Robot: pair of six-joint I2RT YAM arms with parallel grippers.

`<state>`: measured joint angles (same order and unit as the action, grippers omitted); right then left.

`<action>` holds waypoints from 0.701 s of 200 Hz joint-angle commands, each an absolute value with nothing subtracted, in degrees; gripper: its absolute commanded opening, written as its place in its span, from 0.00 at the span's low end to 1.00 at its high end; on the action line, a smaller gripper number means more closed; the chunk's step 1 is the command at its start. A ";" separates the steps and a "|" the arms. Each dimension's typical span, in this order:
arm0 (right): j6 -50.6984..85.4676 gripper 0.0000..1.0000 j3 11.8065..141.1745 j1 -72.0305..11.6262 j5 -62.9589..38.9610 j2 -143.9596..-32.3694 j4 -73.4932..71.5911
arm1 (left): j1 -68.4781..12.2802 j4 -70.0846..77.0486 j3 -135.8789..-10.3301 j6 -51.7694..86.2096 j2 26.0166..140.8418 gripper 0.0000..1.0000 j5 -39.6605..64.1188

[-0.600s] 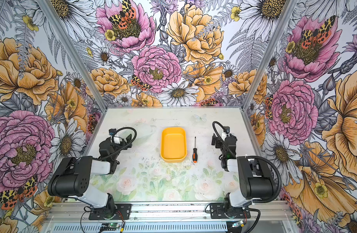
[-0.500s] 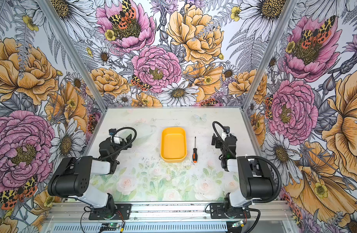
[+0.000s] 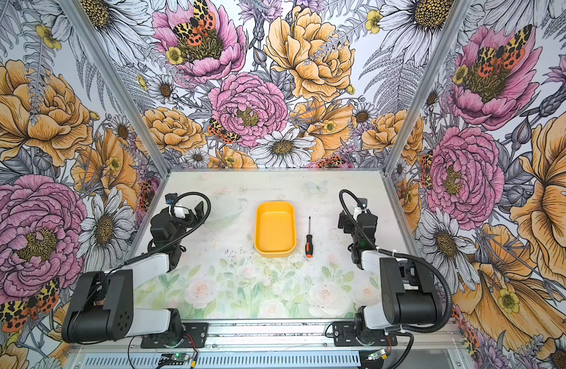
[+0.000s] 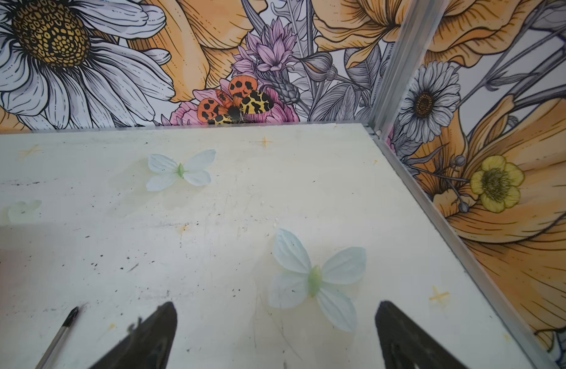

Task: Put the screwdriver in the bin
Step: Pick up the screwdriver from the middle-right of the table.

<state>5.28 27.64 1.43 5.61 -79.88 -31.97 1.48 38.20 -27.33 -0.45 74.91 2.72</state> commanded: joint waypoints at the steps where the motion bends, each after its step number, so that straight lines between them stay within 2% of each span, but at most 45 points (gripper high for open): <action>1: 9.21 0.96 33.08 0.97 4.96 -72.55 -18.85 | -0.79 32.52 -28.87 0.68 71.56 0.99 5.38; 35: 18.33 0.93 41.25 -0.42 -6.22 -67.91 4.17 | -8.31 27.22 -31.48 0.71 71.02 0.99 5.64; 65: 29.26 0.91 37.99 -4.12 -14.24 -65.08 6.49 | -14.22 26.54 -31.65 4.42 72.30 0.99 7.94; 96: 34.37 0.89 33.73 -11.11 -11.02 -63.90 7.98 | -14.88 28.08 -30.62 13.59 74.03 0.99 11.46; 140: 35.42 0.87 31.78 -17.98 -5.84 -66.47 12.31 | -14.30 24.91 -30.65 13.38 76.10 0.99 12.46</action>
